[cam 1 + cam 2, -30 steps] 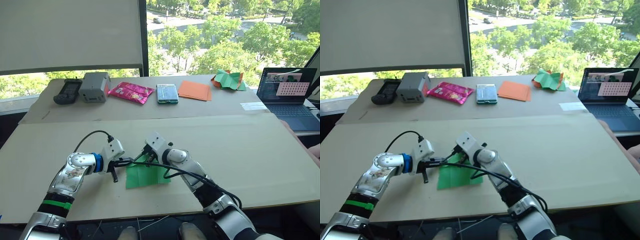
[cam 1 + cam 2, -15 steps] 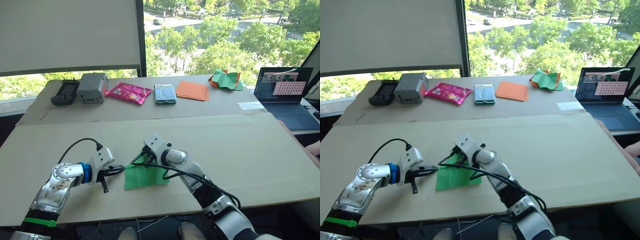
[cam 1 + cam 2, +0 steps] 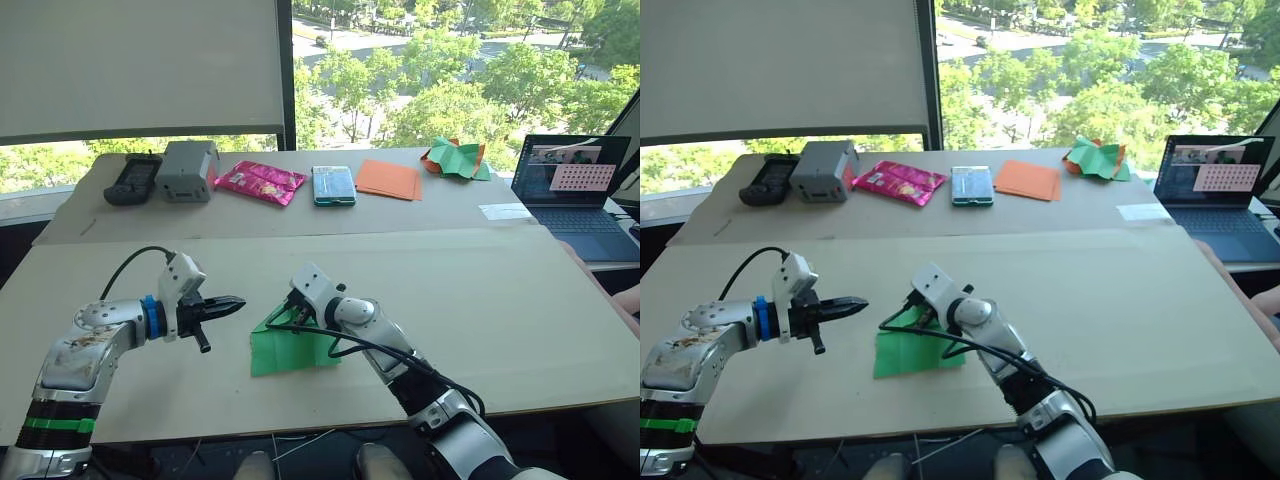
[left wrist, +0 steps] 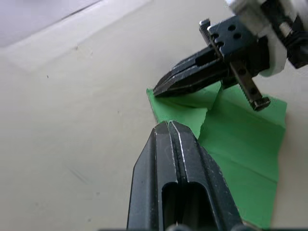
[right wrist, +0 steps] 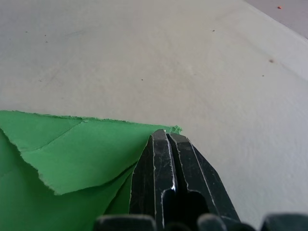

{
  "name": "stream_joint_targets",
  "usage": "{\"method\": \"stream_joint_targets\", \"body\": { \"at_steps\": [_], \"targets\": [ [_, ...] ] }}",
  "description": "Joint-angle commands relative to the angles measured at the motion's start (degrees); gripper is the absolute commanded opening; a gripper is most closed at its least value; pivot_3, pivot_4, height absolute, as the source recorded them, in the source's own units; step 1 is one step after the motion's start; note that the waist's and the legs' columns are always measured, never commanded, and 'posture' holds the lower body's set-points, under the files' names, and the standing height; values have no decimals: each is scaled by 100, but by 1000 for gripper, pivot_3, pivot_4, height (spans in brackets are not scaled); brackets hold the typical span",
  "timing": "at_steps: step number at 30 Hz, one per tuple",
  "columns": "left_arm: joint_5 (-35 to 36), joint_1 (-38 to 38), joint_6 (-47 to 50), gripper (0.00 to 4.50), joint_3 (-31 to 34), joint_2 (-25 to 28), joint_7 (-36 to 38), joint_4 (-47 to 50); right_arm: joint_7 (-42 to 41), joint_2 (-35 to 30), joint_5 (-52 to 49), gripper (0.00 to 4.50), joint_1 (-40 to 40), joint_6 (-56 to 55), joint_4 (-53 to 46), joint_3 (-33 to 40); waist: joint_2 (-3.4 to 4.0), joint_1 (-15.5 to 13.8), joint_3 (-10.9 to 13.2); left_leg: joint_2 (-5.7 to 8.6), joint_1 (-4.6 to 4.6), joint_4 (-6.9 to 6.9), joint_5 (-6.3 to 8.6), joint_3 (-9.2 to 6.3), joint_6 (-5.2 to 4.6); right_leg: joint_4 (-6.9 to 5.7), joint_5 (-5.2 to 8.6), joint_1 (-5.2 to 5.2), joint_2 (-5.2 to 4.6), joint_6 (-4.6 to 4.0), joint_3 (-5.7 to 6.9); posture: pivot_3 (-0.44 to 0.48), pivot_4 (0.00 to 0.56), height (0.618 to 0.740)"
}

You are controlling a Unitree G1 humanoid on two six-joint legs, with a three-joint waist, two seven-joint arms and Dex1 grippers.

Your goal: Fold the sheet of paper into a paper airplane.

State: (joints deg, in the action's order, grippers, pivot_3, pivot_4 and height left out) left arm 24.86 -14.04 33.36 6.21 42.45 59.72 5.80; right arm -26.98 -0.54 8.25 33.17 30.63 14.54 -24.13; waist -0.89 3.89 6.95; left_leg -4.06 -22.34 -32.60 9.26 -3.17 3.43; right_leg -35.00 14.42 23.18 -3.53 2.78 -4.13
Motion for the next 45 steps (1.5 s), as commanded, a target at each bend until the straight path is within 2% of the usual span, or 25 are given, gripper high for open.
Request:
{"method": "stream_joint_targets", "body": {
  "at_steps": [1,8,13,19,25,29,36,39,45],
  "targets": [
    [31,-137,-102,36,-220,-221,-46,20,-78,-29,24,0,-100,193,90,-97,0,0,0,0,0,0,0,0,0,-2,0,0,1,0,0,0,150,706],
    [-571,-291,-730,36,-1050,-865,-137,-919,-120,-62,-70,0,-129,274,-400,11,-18,-6,-2,0,-4,-2,-2,-1,-4,-6,-1,-2,6,1,0,0,150,706],
    [-1004,-281,-1144,36,-1423,-943,-159,-1340,-215,-165,-231,0,-282,592,-1280,131,-18,-42,4,0,-9,-2,-2,-1,-4,-6,-1,-1,6,1,1,0,150,706],
    [-1188,-168,-1333,36,-1614,-977,-211,-1447,-305,-289,-588,0,-640,1002,-2611,386,-13,-133,7,1,-11,-3,-1,-1,-1,-2,-1,2,5,1,0,0,150,706],
    [-1294,-28,-1468,0,-1724,-989,-253,-1517,-518,-783,-1239,1920,-1221,1759,-4318,894,-13,-165,6,1,-10,-5,1,2,2,8,0,0,-2,1,1,0,150,706],
    [-1322,-41,-1485,0,-1775,-1023,-272,-1541,-806,-1666,-1545,3278,-1944,2158,-5111,1186,-15,-178,4,2,-10,-7,1,9,3,18,0,-2,-10,1,2,0,150,706],
    [-1350,-95,-1516,0,-1819,-1074,-254,-1630,-1381,-2855,-2180,3278,-3034,2121,-5744,1403,1,-169,31,30,-4,-10,4,32,6,54,2,-3,-89,4,50,0,150,706],
    [-1372,-126,-1525,0,-1842,-1095,-246,-1677,-1281,-3082,-2067,2424,-3223,1961,-5657,1116,-7,-166,38,30,-8,-13,5,31,8,96,2,-9,-99,4,63,0,150,706],
    [-1389,-172,-1506,0,-1877,-1146,-245,-1683,-1076,-3356,-1662,332,-3331,1501,-5281,507,-37,-202,54,39,-9,-21,7,58,12,108,2,-7,-155,4,105,0,150,706]
  ]
}}
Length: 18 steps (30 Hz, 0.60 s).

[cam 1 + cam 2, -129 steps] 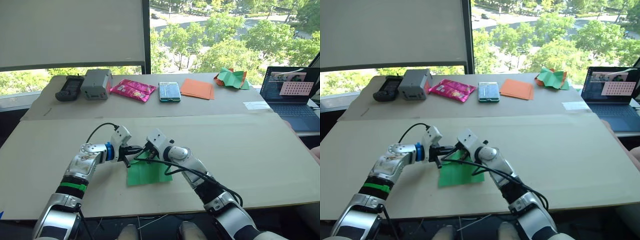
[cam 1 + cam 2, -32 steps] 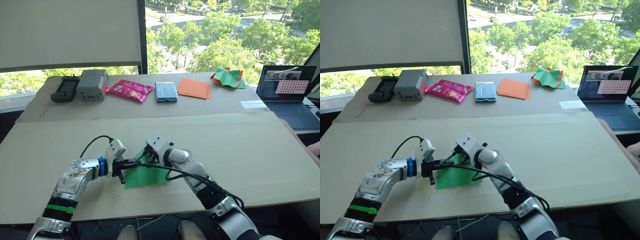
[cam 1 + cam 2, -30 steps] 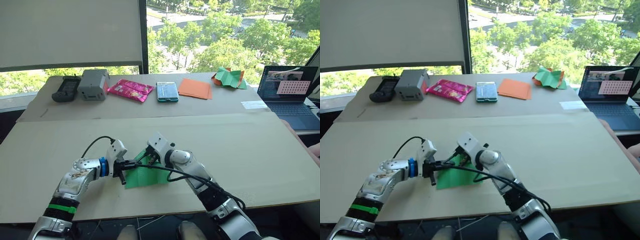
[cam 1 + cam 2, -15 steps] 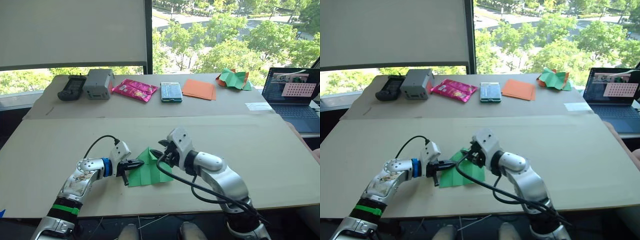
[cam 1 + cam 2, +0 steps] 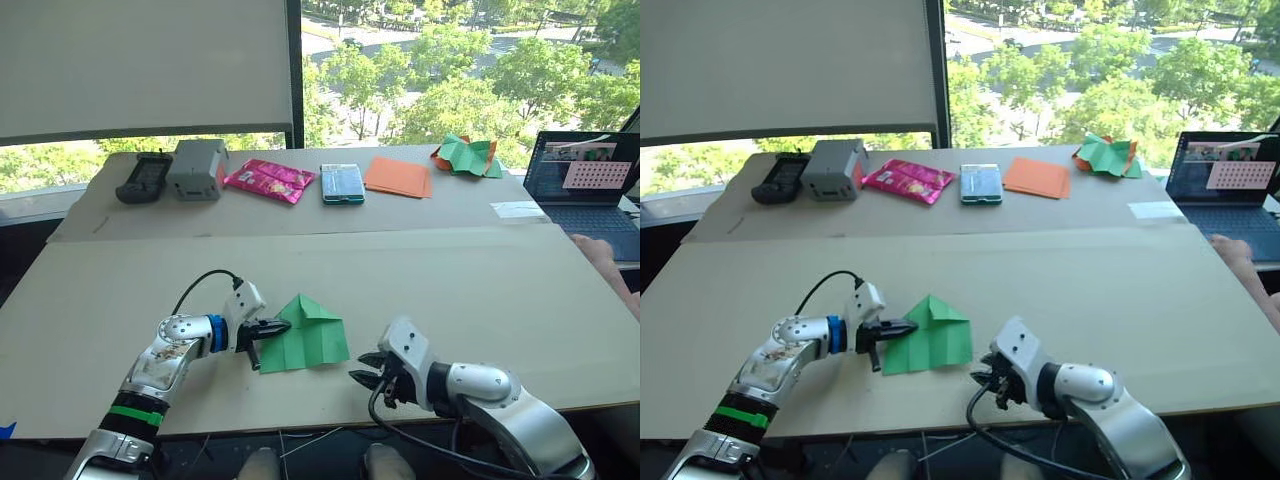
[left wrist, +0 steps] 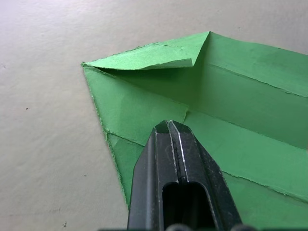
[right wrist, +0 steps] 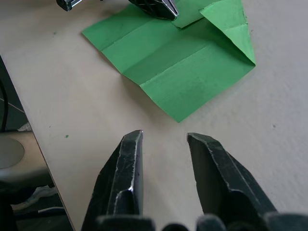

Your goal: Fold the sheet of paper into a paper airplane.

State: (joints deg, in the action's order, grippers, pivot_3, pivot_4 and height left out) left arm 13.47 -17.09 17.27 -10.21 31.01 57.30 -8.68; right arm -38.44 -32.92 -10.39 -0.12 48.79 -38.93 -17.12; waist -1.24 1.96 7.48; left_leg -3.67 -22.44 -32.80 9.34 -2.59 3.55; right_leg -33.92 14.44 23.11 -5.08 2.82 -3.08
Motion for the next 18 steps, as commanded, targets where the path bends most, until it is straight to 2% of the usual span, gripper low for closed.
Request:
{"method": "stream_joint_targets", "body": {
  "at_steps": [1,8,12,18],
  "targets": [
    [-254,129,104,0,-237,-7,-6,-240,108,-133,259,27,-4,-382,132,-261,-2,-20,2,1,0,0,0,3,0,0,0,0,-18,0,22,0,150,706],
    [-276,138,94,0,-233,7,-7,-245,574,189,654,27,174,-787,806,-538,-11,-79,1,-23,15,-1,0,7,0,0,0,0,-39,0,92,0,150,706],
    [-258,136,117,0,-230,5,-13,-217,924,570,762,27,382,-1038,1248,-367,-12,-85,1,-24,17,-2,1,0,1,2,0,1,-43,0,105,0,150,706],
    [-263,96,121,0,-246,-10,-18,-227,828,1059,442,27,707,-1236,1346,-291,2,-114,-6,-24,15,-2,0,1,0,-7,0,1,-40,1,104,0,150,706]
  ]
}}
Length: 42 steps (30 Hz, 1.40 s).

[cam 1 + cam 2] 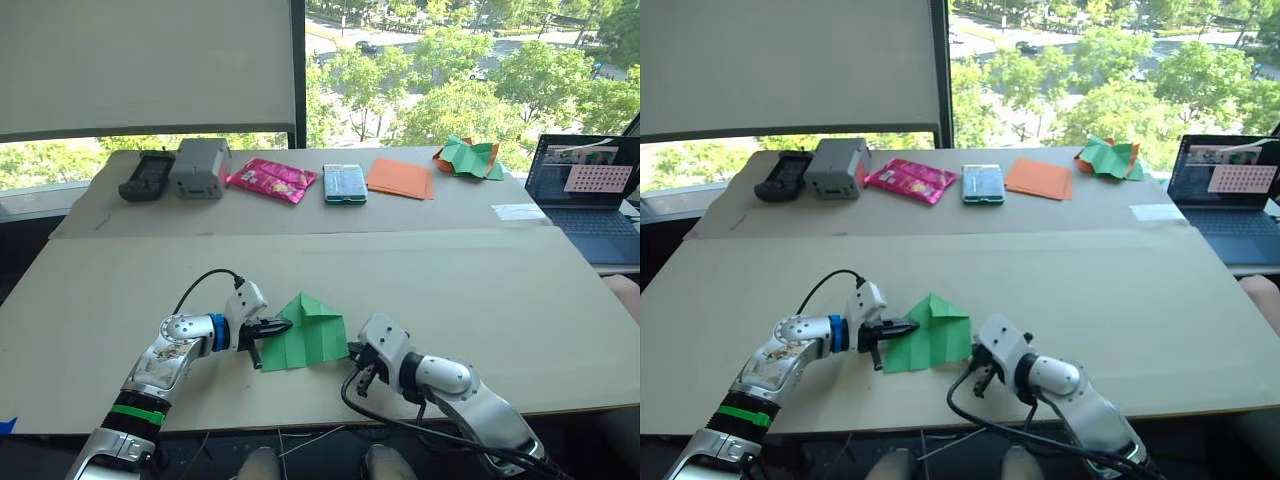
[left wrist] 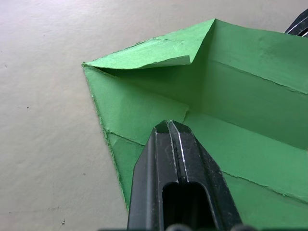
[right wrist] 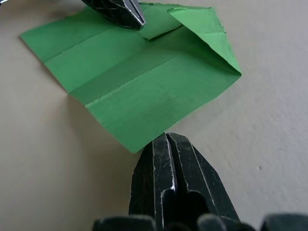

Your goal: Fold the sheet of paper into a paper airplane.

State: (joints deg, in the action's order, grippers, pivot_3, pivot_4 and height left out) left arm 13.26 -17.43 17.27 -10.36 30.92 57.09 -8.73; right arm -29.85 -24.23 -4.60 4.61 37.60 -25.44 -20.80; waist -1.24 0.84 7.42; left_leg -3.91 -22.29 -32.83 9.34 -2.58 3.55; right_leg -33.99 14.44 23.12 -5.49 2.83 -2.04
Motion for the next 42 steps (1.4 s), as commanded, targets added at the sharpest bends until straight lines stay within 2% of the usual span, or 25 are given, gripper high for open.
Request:
{"method": "stream_joint_targets", "body": {
  "at_steps": [1,5,10,28,42],
  "targets": [
    [-243,126,122,0,-232,-1,6,-221,-52,263,-158,27,325,-104,21,55,4,-2,1,0,0,0,0,0,0,-3,0,0,2,0,-1,0,150,706],
    [-220,93,164,0,-208,-17,-14,-191,24,776,-303,27,903,15,256,128,8,-3,4,-1,-3,1,-1,-2,-1,-7,-4,1,7,6,-2,0,150,706],
    [-220,99,193,0,-149,25,-56,-156,-49,962,-231,27,1264,-44,514,-17,5,-31,0,-1,-8,1,-1,-4,-2,-8,-6,-6,11,9,-2,0,150,706],
    [-16,110,566,0,407,638,-132,546,-73,1317,-74,27,1646,-367,1237,-267,12,1,10,-7,-12,8,-2,-11,-3,-23,-11,2,23,16,-4,0,150,706],
    [70,-96,687,0,290,333,-185,774,-129,1450,-32,27,1736,-395,1324,-369,9,-14,16,-6,-24,7,-2,-11,-3,-22,-17,5,23,25,-4,0,150,706]
  ]
}}
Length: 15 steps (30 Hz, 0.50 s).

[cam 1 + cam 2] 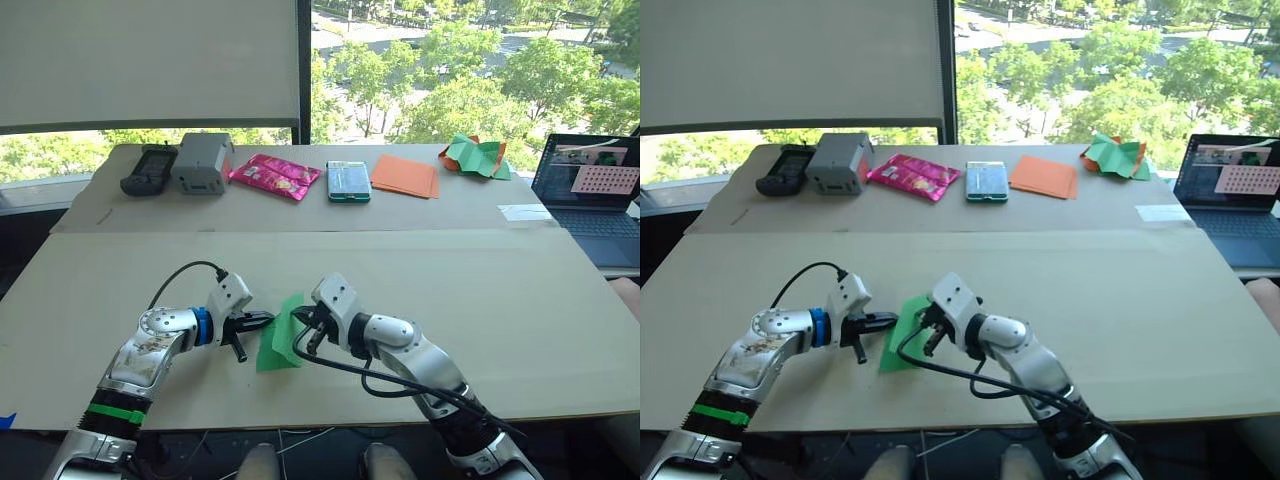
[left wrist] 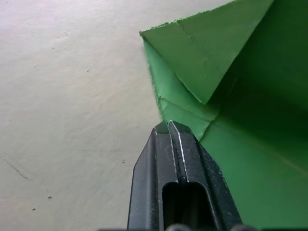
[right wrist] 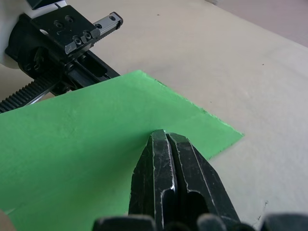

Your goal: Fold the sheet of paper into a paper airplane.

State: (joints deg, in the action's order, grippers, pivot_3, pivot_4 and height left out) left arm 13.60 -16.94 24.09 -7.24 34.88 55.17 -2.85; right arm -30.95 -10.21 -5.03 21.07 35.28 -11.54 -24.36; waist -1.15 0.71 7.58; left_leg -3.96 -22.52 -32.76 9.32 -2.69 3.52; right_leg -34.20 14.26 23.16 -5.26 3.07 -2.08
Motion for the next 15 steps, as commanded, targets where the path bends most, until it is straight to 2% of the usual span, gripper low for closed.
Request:
{"method": "stream_joint_targets", "body": {
  "at_steps": [1,8,15],
  "targets": [
    [30,-164,0,0,-37,-87,13,174,-26,48,14,27,94,-166,-59,-14,0,-1,0,0,-2,0,0,0,0,0,0,0,0,0,0,0,150,706],
    [-76,-242,-98,0,-284,-314,34,-6,-61,66,35,27,91,-174,-38,-39,-1,5,0,0,-8,-2,-2,-2,-3,-4,-7,0,5,6,-1,0,150,706],
    [-70,-116,-62,0,-253,-289,-1,-34,-27,232,88,27,260,-228,102,-111,-1,7,-1,0,-7,-2,-5,-7,-8,-16,-15,-1,10,10,-2,0,150,706]
  ]
}}
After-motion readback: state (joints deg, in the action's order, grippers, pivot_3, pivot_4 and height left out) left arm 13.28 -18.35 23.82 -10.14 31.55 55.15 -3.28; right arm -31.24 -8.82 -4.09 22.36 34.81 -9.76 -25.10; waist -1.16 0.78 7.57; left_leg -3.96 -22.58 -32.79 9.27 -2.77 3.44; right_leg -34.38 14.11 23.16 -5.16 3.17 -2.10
